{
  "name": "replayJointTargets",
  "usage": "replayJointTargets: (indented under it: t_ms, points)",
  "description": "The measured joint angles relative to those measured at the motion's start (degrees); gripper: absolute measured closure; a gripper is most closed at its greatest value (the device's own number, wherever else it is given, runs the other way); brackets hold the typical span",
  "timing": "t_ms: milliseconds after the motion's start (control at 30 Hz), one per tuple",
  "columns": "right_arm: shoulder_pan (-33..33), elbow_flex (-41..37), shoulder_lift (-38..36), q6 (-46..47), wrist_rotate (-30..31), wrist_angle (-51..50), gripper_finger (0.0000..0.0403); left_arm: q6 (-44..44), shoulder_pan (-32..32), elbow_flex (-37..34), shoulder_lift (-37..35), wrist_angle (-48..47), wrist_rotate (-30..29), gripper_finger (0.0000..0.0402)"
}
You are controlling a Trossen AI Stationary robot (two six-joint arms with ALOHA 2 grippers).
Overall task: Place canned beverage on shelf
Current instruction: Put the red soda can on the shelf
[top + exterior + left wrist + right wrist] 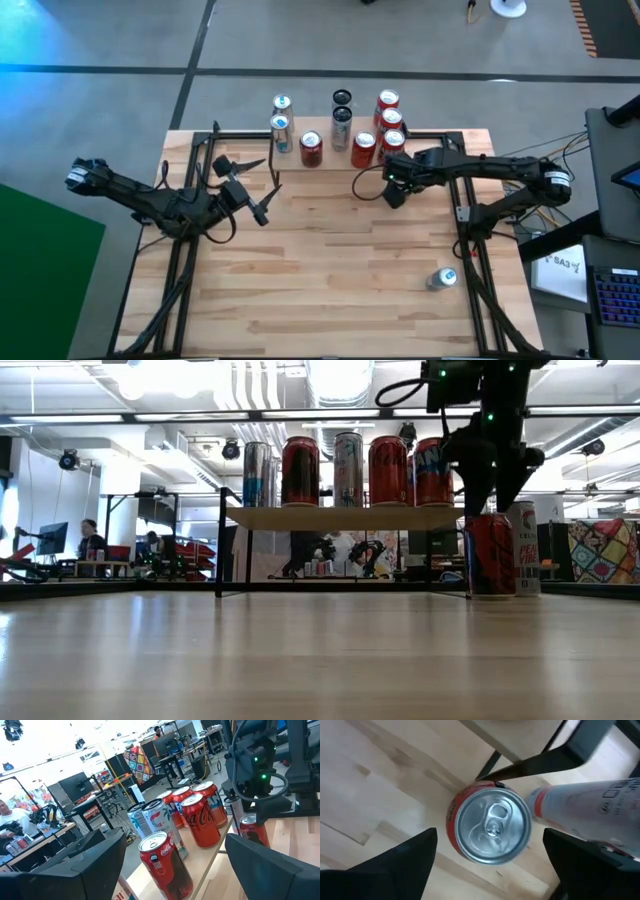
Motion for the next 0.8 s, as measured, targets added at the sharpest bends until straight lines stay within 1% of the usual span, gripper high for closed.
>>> replayJointTargets:
  t_ms: [367, 600, 800]
  points:
    - [-0.02, -4.28, -0.02, -0.79, 0.44, 7.36, 0.0048, -0.07, 0.55, 0.00, 0.00, 0.00, 0.00, 0.0077]
    - [-0.02, -7.19, 0.02, -0.78, 0.44, 9.72, 0.0049, -0.39, 0.59, 0.00, 0.00, 0.00, 0.00, 0.0077]
    - [-0.02, -9.43, 0.02, -1.21, 0.77, 13.83, 0.0060, -0.63, 0.59, 0.00, 0.00, 0.00, 0.00, 0.0077]
